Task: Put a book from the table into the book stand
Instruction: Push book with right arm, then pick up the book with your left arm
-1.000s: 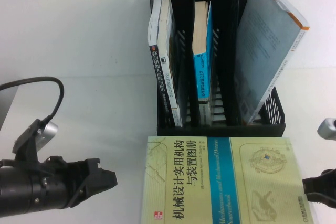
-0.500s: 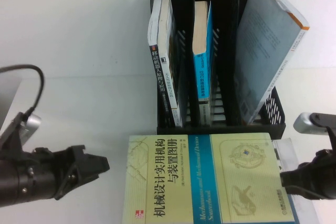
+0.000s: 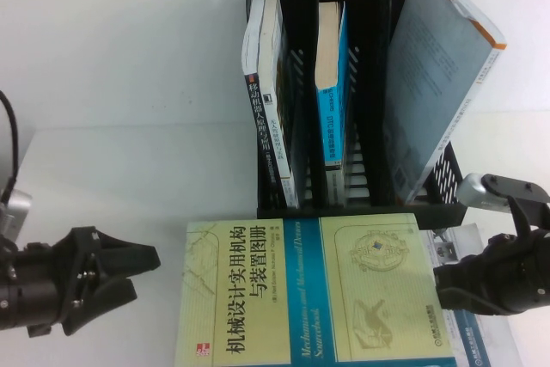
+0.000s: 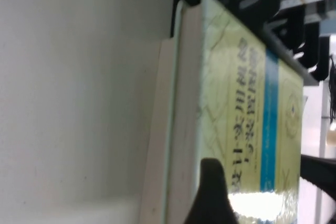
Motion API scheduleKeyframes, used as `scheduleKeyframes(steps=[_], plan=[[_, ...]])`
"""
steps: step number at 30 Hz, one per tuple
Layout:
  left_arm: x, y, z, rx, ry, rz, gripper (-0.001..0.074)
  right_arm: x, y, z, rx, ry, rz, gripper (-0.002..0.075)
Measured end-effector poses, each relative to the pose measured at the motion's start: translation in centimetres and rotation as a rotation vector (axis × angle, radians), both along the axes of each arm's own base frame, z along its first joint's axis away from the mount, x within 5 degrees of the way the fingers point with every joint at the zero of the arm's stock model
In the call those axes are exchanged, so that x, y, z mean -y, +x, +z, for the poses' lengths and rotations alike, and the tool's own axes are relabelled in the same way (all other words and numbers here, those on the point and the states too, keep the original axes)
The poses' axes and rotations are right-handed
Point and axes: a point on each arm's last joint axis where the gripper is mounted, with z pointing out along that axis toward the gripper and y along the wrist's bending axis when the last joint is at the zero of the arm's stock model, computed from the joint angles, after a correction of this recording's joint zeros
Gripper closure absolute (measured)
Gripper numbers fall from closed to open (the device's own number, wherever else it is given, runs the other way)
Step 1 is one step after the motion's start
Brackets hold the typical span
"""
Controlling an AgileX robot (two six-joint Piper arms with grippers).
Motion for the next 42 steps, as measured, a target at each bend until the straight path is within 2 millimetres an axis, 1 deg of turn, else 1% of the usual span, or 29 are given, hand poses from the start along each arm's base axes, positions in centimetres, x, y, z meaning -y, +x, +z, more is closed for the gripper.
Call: scheduleKeyframes(steps=[3, 10, 14, 17, 19, 22, 35, 39, 42], plan=[[0.1, 0.7, -1.5, -0.041, -0.035, -0.034, 0.0248, -0.2, 0.1, -0.1, 0.007, 0.015, 0.008, 0.0727], [0.7, 2.1, -4.6, -0.090, -0.209, -0.126, 0.0182, -0.4, 0.2, -0.2, 0.009, 0.029, 0.031, 0.0727], [0.6, 2.7, -7.0, -0.138, -0.234, -0.142, 0.0150, -0.4, 0.2, -0.1, 0.015, 0.029, 0.043, 0.0727], [0.6, 2.8, -8.4, -0.170, -0.239, -0.146, 0.0120, -0.4, 0.2, -0.1, 0.015, 0.030, 0.047, 0.0727], [0.6, 2.8, -8.7, -0.176, -0.239, -0.149, 0.0101, -0.4, 0.2, -0.1, 0.016, 0.029, 0.049, 0.0727], [0.6, 2.8, -8.8, -0.167, -0.236, -0.157, 0.0090, -0.4, 0.2, -0.1, 0.017, 0.029, 0.052, 0.0727], [0.6, 3.1, -8.7, -0.169, -0.258, -0.121, 0.0087, -0.5, 0.2, 0.0, 0.040, 0.030, 0.083, 0.0727], [0.8, 3.1, -9.6, -0.207, -0.269, -0.124, 0.0087, -0.5, 0.2, 0.0, 0.045, 0.029, 0.090, 0.0727], [1.3, 3.1, -10.9, -0.247, -0.281, -0.129, 0.0087, -0.5, 0.2, 0.0, 0.047, 0.029, 0.092, 0.0727]])
